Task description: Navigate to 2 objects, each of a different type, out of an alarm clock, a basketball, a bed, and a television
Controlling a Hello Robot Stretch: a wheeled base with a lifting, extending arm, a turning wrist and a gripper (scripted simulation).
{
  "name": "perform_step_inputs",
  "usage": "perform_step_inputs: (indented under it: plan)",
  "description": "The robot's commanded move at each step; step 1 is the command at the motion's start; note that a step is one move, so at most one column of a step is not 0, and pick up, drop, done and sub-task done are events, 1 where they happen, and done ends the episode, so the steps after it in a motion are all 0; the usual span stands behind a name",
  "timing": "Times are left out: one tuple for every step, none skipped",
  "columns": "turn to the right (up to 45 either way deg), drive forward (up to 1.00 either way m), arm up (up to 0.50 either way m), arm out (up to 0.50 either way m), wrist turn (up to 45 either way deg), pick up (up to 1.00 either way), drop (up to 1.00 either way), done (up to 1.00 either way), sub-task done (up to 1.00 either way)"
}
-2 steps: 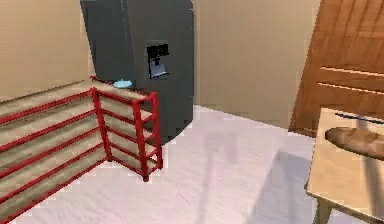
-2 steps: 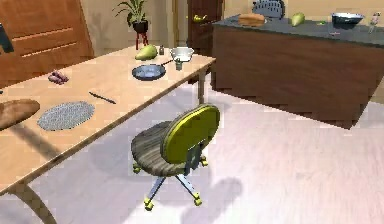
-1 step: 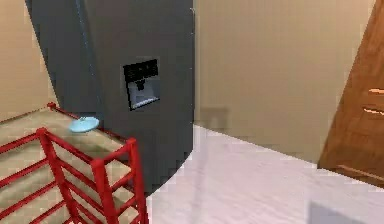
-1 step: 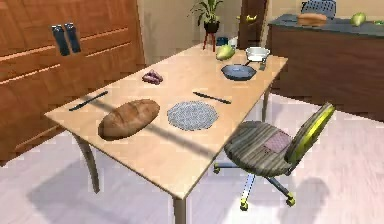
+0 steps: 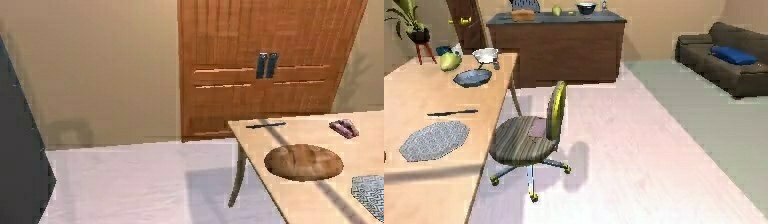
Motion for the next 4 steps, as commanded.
perform_step_inputs:
  plan:
    - [0.0,1.00,0.00,0.00,0.0,0.00,0.00,0.00,0.00]
    - [6.0,0.00,0.00,0.00,0.0,0.00,0.00,0.00,0.00]
    - [0.0,0.50,0.00,0.00,0.0,0.00,0.00,0.00,0.00]
    - [45.0,0.00,0.00,0.00,0.0,0.00,0.00,0.00,0.00]
